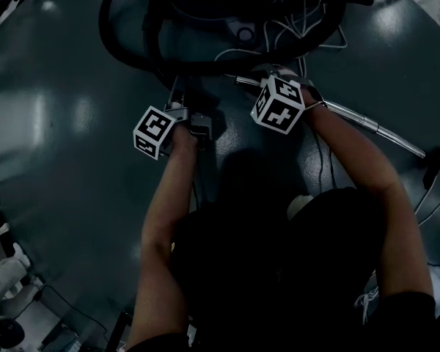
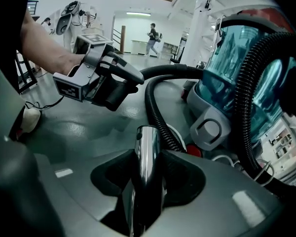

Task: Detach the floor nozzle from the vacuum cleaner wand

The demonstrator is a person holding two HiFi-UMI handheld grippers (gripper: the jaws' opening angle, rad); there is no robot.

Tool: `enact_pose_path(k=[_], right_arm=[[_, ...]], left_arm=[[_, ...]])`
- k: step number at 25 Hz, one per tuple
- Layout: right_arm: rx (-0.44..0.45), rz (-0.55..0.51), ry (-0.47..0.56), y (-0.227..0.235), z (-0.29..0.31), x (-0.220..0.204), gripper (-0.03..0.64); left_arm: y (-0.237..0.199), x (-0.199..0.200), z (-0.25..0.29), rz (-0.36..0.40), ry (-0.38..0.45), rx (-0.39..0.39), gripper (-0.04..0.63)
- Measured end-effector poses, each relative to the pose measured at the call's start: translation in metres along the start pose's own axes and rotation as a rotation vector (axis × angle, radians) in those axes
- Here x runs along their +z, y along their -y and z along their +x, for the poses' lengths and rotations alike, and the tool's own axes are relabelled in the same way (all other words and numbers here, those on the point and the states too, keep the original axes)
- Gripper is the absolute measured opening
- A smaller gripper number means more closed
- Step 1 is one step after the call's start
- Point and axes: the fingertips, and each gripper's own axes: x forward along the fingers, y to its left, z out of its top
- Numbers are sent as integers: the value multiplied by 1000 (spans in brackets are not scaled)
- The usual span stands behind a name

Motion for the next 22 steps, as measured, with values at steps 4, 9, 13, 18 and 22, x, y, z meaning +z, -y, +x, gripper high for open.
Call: enact_pose_path(k=[4, 9, 13, 18, 22], right_arm=[[19, -1, -20, -4, 6, -9, 173], [20, -2, -22, -5, 9, -13, 173], [15, 3, -20, -3, 11, -14, 173], [-42, 24, 56, 9, 1, -1, 185], [-41, 36, 57, 14, -4, 1, 199]], left_arm=[[-9, -2, -2, 21, -12, 23, 153], [-15, -5, -2, 110, -49, 71, 153], [-13, -17, 2, 142, -107, 65, 185], [-22, -13, -2, 280, -116, 165, 293], [-15, -9, -5, 261, -110, 134, 269]])
